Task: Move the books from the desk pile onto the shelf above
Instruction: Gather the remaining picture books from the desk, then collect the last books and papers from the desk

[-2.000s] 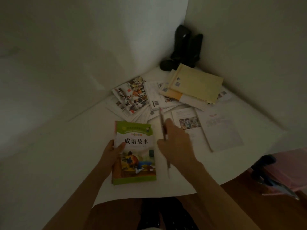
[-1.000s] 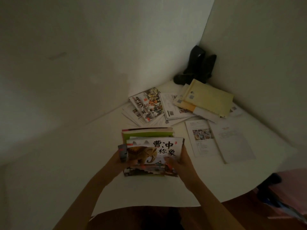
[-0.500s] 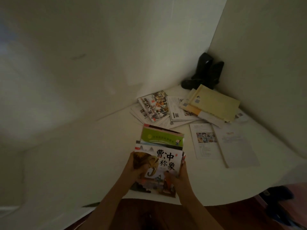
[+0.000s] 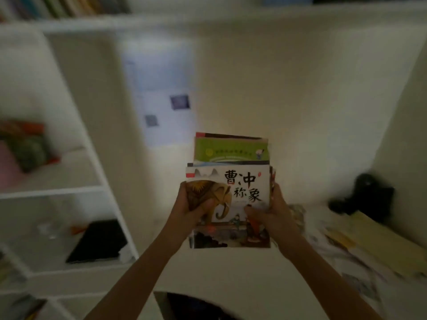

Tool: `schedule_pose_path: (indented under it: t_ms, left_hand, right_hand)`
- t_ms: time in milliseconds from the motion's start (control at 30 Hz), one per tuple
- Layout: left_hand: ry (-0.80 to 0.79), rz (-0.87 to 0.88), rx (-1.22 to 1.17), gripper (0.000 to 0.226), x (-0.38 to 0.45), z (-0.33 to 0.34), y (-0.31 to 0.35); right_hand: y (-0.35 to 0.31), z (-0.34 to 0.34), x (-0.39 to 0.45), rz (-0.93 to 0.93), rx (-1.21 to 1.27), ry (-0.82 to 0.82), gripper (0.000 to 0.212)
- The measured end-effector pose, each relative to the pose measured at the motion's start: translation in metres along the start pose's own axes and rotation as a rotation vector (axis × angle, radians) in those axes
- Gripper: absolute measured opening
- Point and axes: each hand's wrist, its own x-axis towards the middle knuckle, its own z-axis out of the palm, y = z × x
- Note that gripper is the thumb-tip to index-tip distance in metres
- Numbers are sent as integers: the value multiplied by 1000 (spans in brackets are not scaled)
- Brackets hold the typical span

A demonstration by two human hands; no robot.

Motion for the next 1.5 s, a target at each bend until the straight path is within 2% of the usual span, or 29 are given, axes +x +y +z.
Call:
schedule_pose_path:
  t_ms: [200, 367, 467, 567, 700, 833, 933, 1000, 1067, 1133, 1200, 1233, 1300, 1400, 1500]
  left_hand:
    - [216, 278, 54, 46, 7, -71, 142]
    - [321, 512, 17, 42, 26, -97, 232]
    - [362, 593, -70, 39, 56, -115, 279]
    - [412, 649, -79, 41, 96, -129, 316]
    - [505, 790, 51, 40, 159, -134, 337]
    - [739, 812, 153, 41, 229, -136, 319]
    - [1044, 656, 385, 47, 264, -130, 300]
    - [1144, 544, 486, 48, 273, -125, 292]
    - [1158, 495, 589, 50, 277, -124, 287]
    - [1084, 484, 742, 57, 267, -132, 287]
    - [1047, 577, 1023, 57, 247, -150, 283]
    - [1062, 651, 1187, 58, 235, -163, 280]
    - [1040, 686, 1416, 72, 216, -195, 272]
    - [856, 567, 1413, 98, 212, -226, 261]
    - [782, 589, 1422, 103, 222, -234, 255]
  right_hand:
    - [-130, 73, 47, -242, 35, -175, 55]
    - [-217, 117, 93, -389, 27, -214, 59]
    - [-275, 146, 129, -489, 16, -217, 64]
    - [-320, 170, 169, -578, -49, -187, 66]
    - [-339, 194, 222, -753, -427, 53, 68]
    - [-331, 207, 252, -761, -673, 42, 52]
    - [-328, 208, 268, -701, -756, -22, 42]
    - [-327, 208, 275, -641, -741, -127, 36]
    - [-325, 210, 280, -564, -694, -274, 33]
    - [-321, 213, 280, -476, -628, -416, 38]
    - [-317, 216, 280, -426, -593, -516, 37]
    - [-314, 218, 280, -431, -586, -547, 28]
    - [-310, 223, 283, -496, -552, -598, 22]
    - [-305, 236, 287, -620, -482, -650, 31]
    - [-302, 246, 293, -649, -437, -644, 33]
